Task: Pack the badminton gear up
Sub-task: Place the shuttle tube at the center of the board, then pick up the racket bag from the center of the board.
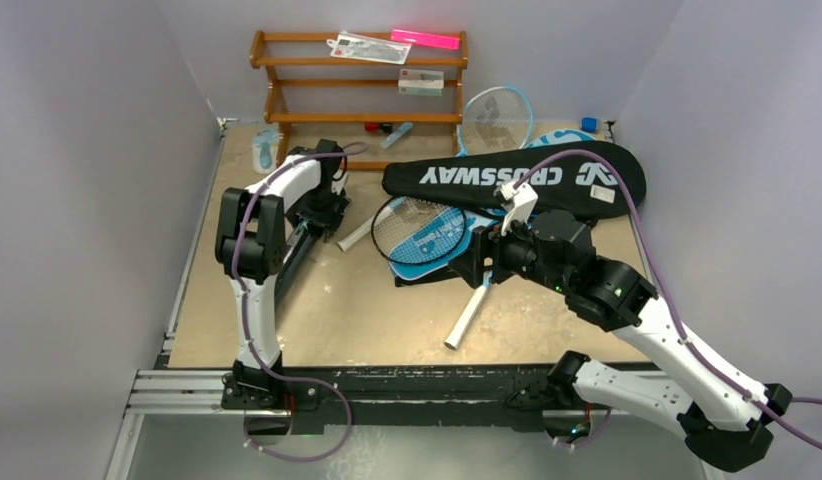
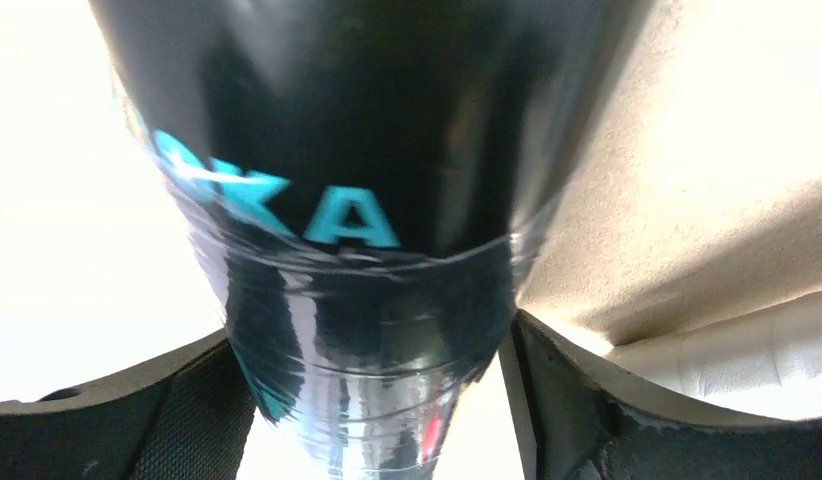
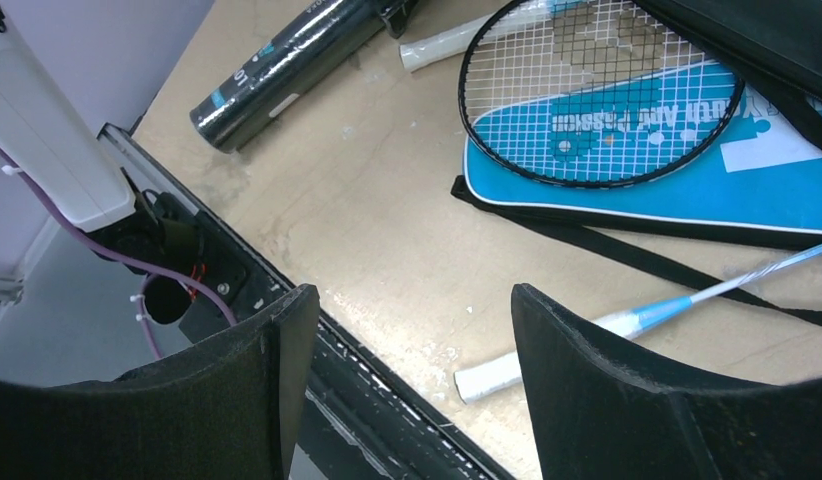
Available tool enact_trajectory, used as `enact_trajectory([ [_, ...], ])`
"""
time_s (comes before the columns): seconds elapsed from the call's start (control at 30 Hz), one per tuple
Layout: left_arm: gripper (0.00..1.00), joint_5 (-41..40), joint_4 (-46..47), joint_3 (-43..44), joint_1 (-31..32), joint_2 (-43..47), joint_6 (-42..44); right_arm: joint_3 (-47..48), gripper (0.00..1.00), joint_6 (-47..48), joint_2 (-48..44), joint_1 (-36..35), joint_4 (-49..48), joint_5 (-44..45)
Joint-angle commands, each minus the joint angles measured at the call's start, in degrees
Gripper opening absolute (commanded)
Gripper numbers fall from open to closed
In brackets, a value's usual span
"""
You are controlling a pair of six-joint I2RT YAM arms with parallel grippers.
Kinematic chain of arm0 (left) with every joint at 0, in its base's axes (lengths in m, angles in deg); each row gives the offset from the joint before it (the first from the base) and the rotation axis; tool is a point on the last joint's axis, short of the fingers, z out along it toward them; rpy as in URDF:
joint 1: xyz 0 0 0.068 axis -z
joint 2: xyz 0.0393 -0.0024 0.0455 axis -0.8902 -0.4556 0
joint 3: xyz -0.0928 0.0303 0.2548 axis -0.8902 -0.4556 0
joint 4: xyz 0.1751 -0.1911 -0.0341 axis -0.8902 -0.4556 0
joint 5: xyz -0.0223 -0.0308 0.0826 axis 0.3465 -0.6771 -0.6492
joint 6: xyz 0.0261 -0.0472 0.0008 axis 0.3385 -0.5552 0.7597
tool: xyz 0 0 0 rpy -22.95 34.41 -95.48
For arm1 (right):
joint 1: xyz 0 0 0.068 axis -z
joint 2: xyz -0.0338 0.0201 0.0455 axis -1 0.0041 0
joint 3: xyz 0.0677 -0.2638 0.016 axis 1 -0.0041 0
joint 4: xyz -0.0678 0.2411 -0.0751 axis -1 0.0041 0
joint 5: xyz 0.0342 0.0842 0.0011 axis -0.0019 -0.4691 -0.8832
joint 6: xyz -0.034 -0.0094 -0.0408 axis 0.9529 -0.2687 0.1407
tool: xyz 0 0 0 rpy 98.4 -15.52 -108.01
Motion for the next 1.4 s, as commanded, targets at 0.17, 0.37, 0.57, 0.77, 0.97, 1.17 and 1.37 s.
enact_trajectory([
  [0.17, 0.86, -1.94, 0.27, 1.43, 0.16, 11.66, -3.22, -2.25, 0.73, -0.82, 0.98, 0.20, -1.52, 0.50],
  [0.37, 0.89, -3.38, 0.56, 1.96, 4.20, 22.46, -6.70, -5.98, 0.73, -2.40, 0.50, 0.19, -3.83, 0.98],
  [0.57, 0.90, 3.61, 8.61, 5.64, 12.58, 27.19, -10.71, -11.17, 0.73, -5.17, -1.91, 0.25, -5.27, 3.03],
  [0.77, 0.99, 9.29, 30.68, -7.39, 12.56, 33.27, -24.78, -18.59, 0.74, -8.28, -0.51, 0.20, -10.80, -0.60],
  [0.97, 0.99, 10.50, 54.45, -22.51, 11.43, 37.92, -29.69, -23.35, 0.71, -11.91, 4.89, 0.40, -23.23, -0.19],
  [1.17, 0.97, 11.32, 55.25, -24.58, 9.55, 38.35, -29.32, -14.66, 0.70, -14.69, 23.03, 6.14, -27.03, -3.95],
  [1.37, 0.96, 10.37, 56.29, -31.55, 9.60, 42.92, -28.65, -17.47, 0.69, -29.10, 29.84, 22.16, -38.71, -8.81],
])
